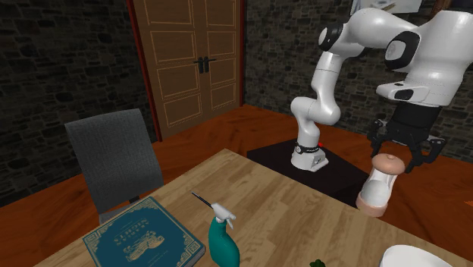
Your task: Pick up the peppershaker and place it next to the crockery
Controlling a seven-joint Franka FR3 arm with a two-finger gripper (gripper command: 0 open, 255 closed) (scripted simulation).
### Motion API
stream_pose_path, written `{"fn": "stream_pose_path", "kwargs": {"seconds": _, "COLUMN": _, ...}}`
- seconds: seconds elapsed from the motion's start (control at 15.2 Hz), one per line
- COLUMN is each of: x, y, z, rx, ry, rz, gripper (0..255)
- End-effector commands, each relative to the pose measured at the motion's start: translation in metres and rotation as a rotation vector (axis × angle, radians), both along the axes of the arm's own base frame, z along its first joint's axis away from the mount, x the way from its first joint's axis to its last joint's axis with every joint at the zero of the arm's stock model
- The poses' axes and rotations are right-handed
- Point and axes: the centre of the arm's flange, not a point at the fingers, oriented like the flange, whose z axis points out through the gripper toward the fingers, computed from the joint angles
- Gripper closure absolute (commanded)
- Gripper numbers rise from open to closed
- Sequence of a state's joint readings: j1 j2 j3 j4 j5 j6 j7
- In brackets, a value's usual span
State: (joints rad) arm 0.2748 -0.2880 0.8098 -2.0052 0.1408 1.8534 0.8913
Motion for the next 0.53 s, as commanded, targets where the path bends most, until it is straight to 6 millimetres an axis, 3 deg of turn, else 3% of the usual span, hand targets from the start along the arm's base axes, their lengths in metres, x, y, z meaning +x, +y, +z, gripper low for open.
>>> {"fn": "stream_pose_path", "kwargs": {"seconds": 0.0, "x": 0.000, "y": 0.000, "z": -0.010, "rx": 0.000, "ry": 0.000, "rz": 0.000, "gripper": 255}}
{"fn": "stream_pose_path", "kwargs": {"seconds": 0.46, "x": 0.000, "y": 0.000, "z": -0.047, "rx": 0.000, "ry": 0.000, "rz": 0.000, "gripper": 255}}
